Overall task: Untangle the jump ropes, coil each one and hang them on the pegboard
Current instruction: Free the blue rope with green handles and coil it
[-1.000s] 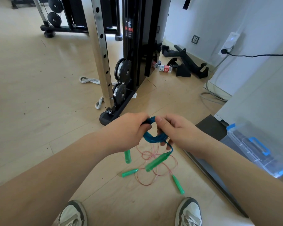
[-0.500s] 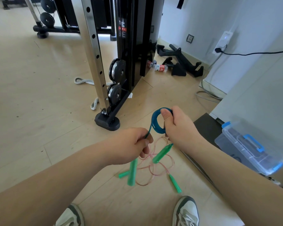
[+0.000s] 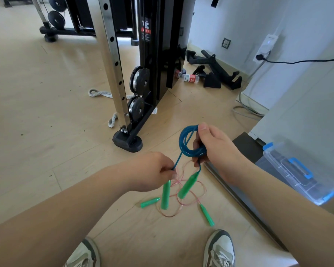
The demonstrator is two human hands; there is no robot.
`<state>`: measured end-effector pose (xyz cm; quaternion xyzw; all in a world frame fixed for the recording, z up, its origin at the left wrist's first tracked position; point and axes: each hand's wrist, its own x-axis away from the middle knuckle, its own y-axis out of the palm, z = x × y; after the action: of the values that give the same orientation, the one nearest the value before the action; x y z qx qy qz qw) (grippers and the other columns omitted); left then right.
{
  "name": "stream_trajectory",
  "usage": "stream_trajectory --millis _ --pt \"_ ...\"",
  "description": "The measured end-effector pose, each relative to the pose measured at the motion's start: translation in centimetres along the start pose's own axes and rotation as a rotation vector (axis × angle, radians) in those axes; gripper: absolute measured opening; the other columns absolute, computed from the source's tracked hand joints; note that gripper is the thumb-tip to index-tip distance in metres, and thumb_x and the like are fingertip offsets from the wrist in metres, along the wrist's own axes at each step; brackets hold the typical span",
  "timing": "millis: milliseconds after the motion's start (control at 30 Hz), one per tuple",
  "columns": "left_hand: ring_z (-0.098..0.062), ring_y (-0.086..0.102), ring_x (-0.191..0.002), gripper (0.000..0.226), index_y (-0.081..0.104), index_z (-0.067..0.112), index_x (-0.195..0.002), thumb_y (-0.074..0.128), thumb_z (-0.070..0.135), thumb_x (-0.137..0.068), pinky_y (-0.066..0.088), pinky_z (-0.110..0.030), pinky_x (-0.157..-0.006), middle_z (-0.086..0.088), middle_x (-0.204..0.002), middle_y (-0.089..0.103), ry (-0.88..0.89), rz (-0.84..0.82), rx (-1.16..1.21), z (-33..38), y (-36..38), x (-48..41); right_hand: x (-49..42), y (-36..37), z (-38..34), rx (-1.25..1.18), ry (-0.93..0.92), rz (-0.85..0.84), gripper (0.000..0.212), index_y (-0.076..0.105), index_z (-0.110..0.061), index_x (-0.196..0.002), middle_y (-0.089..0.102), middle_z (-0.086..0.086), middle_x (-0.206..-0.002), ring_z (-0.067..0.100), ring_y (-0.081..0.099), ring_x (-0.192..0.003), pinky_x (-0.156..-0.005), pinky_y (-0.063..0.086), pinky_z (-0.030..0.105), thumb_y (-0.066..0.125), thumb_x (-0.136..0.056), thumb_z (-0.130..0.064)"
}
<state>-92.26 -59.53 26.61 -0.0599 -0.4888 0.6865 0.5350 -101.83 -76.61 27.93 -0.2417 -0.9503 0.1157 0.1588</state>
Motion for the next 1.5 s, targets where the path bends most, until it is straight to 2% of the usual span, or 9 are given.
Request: stream_trajectory --millis 133,267,367,467,667,1000,1267,1433,1500 --pt "-0.012 0.063 -0.084 0.024 0.075 0.030 -0.112 0.057 0.042 -0.102 0.051 -0.028 -0.079 0.008 -0.092 0.070 -0.068 0.180 0.038 -1.2 -1.5 -0.2 0.4 -0.1 -0.4 -0.071 -0.048 -0.139 0.040 0.051 -0.011 -0.089 0.059 0.006 -0.077 0.028 0.059 -0.061 -0.065 0.053 0.041 0.035 -0.112 -0.038" --pt "-0.019 0.076 -0.077 0.016 0.078 0.022 -0.107 0.063 0.023 -0.099 0.063 -0.033 -0.079 -0.002 -0.083 0.077 -0.102 0.308 0.372 -2.0 -1.8 -0.4 0.4 -0.2 -0.4 0.003 -0.076 -0.232 0.039 0.051 -0.010 -0.089 0.059 0.006 -0.074 0.026 0.058 -0.059 -0.066 0.051 0.043 0.034 -0.112 -0.036" --pt "-0.019 0.078 -0.077 0.016 0.076 0.013 -0.106 0.062 0.010 -0.100 0.063 -0.023 -0.070 -0.009 -0.084 0.079 -0.097 0.325 0.673 -1.3 -2.0 -0.2 0.3 -0.2 -0.1 0.074 -0.078 -0.219 0.039 0.052 -0.012 -0.091 0.058 0.004 -0.072 0.023 0.058 -0.057 -0.066 0.052 0.042 0.034 -0.111 -0.039" --pt "-0.021 0.078 -0.082 0.016 0.074 0.011 -0.106 0.060 0.006 -0.101 0.064 -0.027 -0.076 -0.011 -0.088 0.080 -0.070 0.322 0.867 -0.9 -2.1 -0.2 0.2 -0.1 0.2 0.136 -0.075 -0.197 0.041 0.052 -0.014 -0.088 0.059 0.002 -0.070 0.022 0.058 -0.057 -0.064 0.053 0.040 0.033 -0.111 -0.043" --pt "-0.019 0.076 -0.078 0.022 0.074 0.012 -0.102 0.054 0.002 -0.103 0.064 -0.026 -0.073 -0.015 -0.088 0.078 -0.075 0.436 0.927 -1.0 -2.3 -0.4 -0.2 -0.2 0.5 0.197 -0.082 -0.142 0.041 0.051 -0.019 -0.085 0.058 0.003 -0.073 0.023 0.057 -0.058 -0.061 0.051 0.037 0.033 -0.110 -0.046" --pt "-0.021 0.073 -0.076 0.021 0.068 0.007 -0.110 0.050 -0.003 -0.104 0.064 -0.036 -0.078 -0.014 -0.089 0.074 -0.086 0.510 1.041 -1.1 -2.5 -0.7 0.1 -0.5 0.4 0.226 -0.093 -0.180 0.041 0.051 -0.020 -0.086 0.060 0.000 -0.072 0.020 0.057 -0.058 -0.063 0.050 0.034 0.032 -0.110 -0.048" --pt "-0.023 0.066 -0.067 0.014 0.059 0.009 -0.107 0.049 0.000 -0.105 0.061 -0.033 -0.066 -0.013 -0.082 0.066 -0.094 0.290 1.291 0.5 -1.3 -0.7 0.3 0.1 0.0 0.334 -0.164 -0.185 0.036 0.049 -0.029 -0.081 0.047 -0.010 -0.071 -0.002 0.044 -0.051 -0.052 0.039 0.010 0.035 -0.110 -0.044" --pt "-0.024 0.069 -0.066 0.008 0.061 0.003 -0.108 0.056 0.000 -0.101 0.061 -0.031 -0.063 -0.018 -0.084 0.071 -0.216 0.500 1.364 0.1 -1.9 -1.4 0.5 0.3 -0.3 0.327 -0.198 -0.190 0.032 0.050 -0.024 -0.091 0.060 0.001 -0.073 0.015 0.061 -0.059 -0.063 0.056 0.032 0.035 -0.109 -0.046" --pt "-0.024 0.069 -0.065 0.006 0.060 0.005 -0.100 0.057 -0.001 -0.101 0.061 -0.033 -0.064 -0.017 -0.081 0.071 -0.207 0.451 1.399 0.0 -2.0 -1.3 0.2 0.1 0.0 0.329 -0.211 -0.141 0.032 0.051 -0.024 -0.093 0.059 0.001 -0.073 0.017 0.062 -0.058 -0.062 0.056 0.035 0.036 -0.109 -0.047"
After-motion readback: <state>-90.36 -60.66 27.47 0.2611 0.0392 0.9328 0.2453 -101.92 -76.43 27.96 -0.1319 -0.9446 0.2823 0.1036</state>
